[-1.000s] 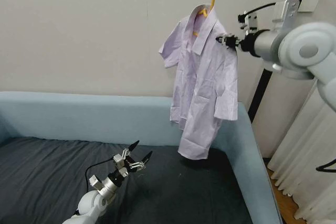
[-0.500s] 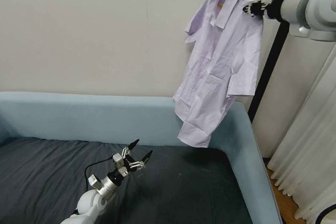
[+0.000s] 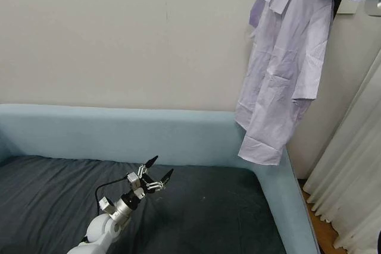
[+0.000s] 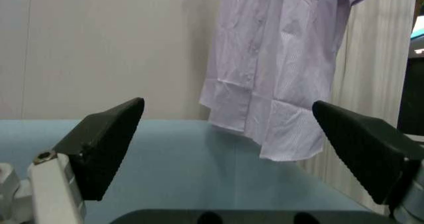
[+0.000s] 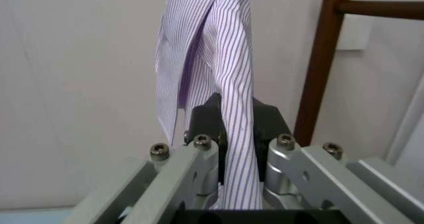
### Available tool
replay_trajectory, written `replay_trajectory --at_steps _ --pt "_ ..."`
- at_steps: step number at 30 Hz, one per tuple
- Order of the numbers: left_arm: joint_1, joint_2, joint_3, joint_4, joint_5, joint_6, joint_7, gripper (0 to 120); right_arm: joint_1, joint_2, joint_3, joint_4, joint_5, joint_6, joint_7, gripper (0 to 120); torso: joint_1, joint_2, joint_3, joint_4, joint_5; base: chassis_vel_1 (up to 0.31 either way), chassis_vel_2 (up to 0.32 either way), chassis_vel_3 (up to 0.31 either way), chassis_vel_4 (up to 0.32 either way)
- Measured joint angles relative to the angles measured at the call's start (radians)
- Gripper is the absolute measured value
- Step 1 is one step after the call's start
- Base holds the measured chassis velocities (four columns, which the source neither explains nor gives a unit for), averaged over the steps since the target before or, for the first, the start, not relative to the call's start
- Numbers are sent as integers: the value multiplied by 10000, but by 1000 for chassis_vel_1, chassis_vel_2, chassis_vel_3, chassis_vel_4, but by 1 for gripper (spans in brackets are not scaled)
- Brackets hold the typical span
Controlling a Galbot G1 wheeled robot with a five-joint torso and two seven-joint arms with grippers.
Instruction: Pick up the clothes from the sofa and hang them on the clothes hanger.
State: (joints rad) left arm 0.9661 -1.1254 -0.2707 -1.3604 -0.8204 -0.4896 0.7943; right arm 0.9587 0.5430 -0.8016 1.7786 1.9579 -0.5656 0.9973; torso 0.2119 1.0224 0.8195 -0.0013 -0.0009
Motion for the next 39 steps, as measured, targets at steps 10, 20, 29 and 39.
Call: replay_trajectory --at_steps 10,20,29,39 --pt "6 -8 138 -78 2 -78 -3 100 37 -602 -620 613 324 699 1907 7 0 0 0 0 2 0 0 0 0" --pt "-52 89 162 -7 -13 -228 -41 100 -28 -466 -1194 168 -27 227 2940 7 0 0 1 -2 2 0 0 0 0" --pt "180 202 -263 88 -54 -430 -37 100 -372 341 -1208 -1155 -760 80 2963 7 1 -1 2 2 0 0 0 0 0" --pt "241 391 -539 181 -123 -536 11 100 -1150 1011 -542 -3003 -1701 162 2313 7 0 0 1 -1 0 0 0 0 0"
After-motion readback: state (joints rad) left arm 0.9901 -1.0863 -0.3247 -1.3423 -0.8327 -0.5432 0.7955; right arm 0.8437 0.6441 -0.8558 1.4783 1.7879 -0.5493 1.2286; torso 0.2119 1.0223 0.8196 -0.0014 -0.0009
